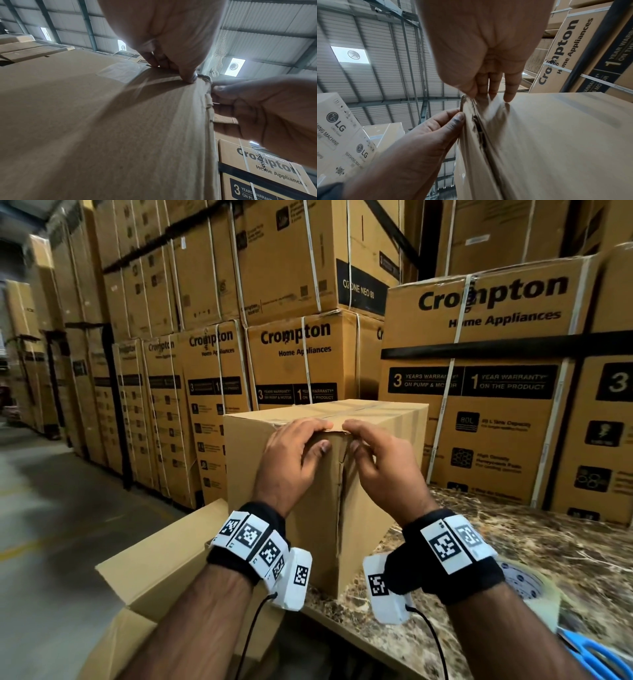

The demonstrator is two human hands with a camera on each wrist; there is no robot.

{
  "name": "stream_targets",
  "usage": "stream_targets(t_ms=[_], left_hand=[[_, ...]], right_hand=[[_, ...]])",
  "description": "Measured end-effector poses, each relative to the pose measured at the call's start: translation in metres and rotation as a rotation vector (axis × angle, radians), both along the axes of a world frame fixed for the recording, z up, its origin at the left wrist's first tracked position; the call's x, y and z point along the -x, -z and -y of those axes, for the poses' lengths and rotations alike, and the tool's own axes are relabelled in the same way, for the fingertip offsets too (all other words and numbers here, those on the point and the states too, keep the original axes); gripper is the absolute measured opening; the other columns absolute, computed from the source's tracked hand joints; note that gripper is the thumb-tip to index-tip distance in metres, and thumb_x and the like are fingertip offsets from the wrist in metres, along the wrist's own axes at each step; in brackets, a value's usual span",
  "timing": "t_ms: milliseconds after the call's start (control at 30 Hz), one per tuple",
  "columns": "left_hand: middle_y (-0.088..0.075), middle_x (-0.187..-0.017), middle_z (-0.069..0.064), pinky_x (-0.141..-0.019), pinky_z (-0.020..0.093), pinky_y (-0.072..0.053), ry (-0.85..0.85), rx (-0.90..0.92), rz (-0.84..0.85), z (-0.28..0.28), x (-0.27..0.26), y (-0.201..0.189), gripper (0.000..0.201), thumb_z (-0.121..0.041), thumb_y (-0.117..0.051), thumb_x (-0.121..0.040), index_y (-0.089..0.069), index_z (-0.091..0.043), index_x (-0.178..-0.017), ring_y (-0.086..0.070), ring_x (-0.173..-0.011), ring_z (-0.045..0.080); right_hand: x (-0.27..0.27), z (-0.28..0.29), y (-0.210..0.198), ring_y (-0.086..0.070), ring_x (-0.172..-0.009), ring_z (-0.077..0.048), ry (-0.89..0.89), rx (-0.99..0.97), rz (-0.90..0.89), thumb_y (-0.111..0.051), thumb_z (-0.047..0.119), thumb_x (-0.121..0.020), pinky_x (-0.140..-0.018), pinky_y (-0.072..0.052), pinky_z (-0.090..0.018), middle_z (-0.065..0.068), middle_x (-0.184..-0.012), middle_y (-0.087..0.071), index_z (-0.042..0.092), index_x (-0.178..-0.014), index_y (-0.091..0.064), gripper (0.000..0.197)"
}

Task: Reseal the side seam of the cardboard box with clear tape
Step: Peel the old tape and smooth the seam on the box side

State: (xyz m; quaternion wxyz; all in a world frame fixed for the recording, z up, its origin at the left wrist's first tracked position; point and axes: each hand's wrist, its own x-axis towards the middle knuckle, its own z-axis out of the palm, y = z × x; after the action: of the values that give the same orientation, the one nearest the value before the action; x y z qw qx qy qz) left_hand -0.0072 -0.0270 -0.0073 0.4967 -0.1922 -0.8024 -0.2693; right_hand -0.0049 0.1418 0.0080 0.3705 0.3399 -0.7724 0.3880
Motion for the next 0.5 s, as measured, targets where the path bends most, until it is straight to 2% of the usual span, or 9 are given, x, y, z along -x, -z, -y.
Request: stream_targets(t_ms=[67, 133, 200, 300, 500], left_hand=[[-0.064, -0.123, -0.003, -0.102, 0.048, -0.043, 0.015, -0.012, -0.007, 0.000, 0.001, 0.000, 0.031, -0.029, -0.053, -0.094, -0.061, -0.021, -0.123, -0.054, -0.117, 0.013], [-0.064, -0.122, -0.003, -0.100, 0.048, -0.045, 0.023, -0.022, -0.013, -0.001, 0.001, 0.001, 0.031, -0.027, -0.054, -0.093, -0.062, -0.020, -0.122, -0.055, -0.116, 0.013], [-0.065, -0.121, -0.003, -0.099, 0.048, -0.046, 0.026, -0.029, -0.011, -0.001, 0.002, 0.001, 0.030, -0.026, -0.055, -0.093, -0.062, -0.020, -0.122, -0.056, -0.116, 0.013], [-0.065, -0.122, -0.003, -0.100, 0.048, -0.046, 0.024, -0.037, -0.011, -0.001, 0.002, -0.001, 0.029, -0.024, -0.057, -0.093, -0.063, -0.020, -0.122, -0.056, -0.116, 0.013], [-0.065, -0.120, -0.004, -0.101, 0.046, -0.046, 0.040, -0.068, -0.024, -0.004, 0.002, 0.002, 0.028, -0.021, -0.058, -0.093, -0.063, -0.020, -0.121, -0.056, -0.115, 0.011]], right_hand=[[0.002, 0.001, 0.007, -0.049, -0.109, -0.004, -0.015, -0.061, -0.001, -0.060, 0.013, -0.090, -0.091, -0.028, 0.001, -0.001, -0.123, -0.061, 0.013, -0.128, -0.054, 0.038], [0.006, 0.004, 0.013, -0.044, -0.116, -0.005, 0.005, -0.121, -0.002, -0.065, 0.023, -0.087, -0.100, -0.028, -0.011, 0.001, -0.127, -0.054, 0.015, -0.133, -0.046, 0.051], [0.010, 0.006, 0.016, -0.041, -0.120, -0.008, 0.046, -0.140, 0.007, -0.070, 0.028, -0.084, -0.104, -0.027, -0.019, 0.004, -0.129, -0.049, 0.017, -0.135, -0.042, 0.059], [0.012, 0.008, 0.015, -0.041, -0.122, -0.012, 0.095, -0.137, 0.009, -0.072, 0.024, -0.082, -0.103, -0.026, -0.018, 0.004, -0.129, -0.048, 0.018, -0.134, -0.042, 0.061], [0.009, 0.013, 0.017, -0.042, -0.121, -0.014, 0.096, -0.101, 0.026, -0.063, 0.010, -0.088, -0.099, -0.025, -0.017, 0.002, -0.129, -0.050, 0.017, -0.131, -0.044, 0.047]])
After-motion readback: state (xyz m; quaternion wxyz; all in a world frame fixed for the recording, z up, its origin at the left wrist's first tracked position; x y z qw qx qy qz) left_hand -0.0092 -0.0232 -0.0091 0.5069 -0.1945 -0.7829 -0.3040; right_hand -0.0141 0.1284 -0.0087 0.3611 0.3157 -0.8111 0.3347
